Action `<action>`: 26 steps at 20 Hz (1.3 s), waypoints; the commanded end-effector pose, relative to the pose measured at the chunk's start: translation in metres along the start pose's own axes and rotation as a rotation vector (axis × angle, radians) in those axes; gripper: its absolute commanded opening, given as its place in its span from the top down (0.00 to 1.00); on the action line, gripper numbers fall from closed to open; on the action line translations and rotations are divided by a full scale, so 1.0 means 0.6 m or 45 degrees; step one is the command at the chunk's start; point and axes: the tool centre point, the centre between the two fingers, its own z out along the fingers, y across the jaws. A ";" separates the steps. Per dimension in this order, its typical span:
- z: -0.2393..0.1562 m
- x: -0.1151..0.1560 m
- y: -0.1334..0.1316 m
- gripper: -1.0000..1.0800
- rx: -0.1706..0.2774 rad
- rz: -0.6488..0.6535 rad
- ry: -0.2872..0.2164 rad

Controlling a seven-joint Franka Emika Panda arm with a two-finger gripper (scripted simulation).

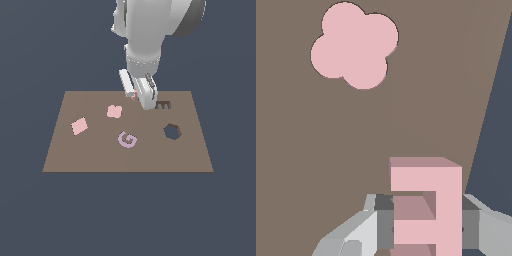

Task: Insert a designated object into the corresponding slot on a board.

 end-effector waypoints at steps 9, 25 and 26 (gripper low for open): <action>-0.004 -0.088 -0.055 1.00 0.001 0.217 0.000; -0.005 -0.128 -0.094 1.00 0.000 0.333 0.000; -0.005 -0.127 -0.093 1.00 0.000 0.332 0.000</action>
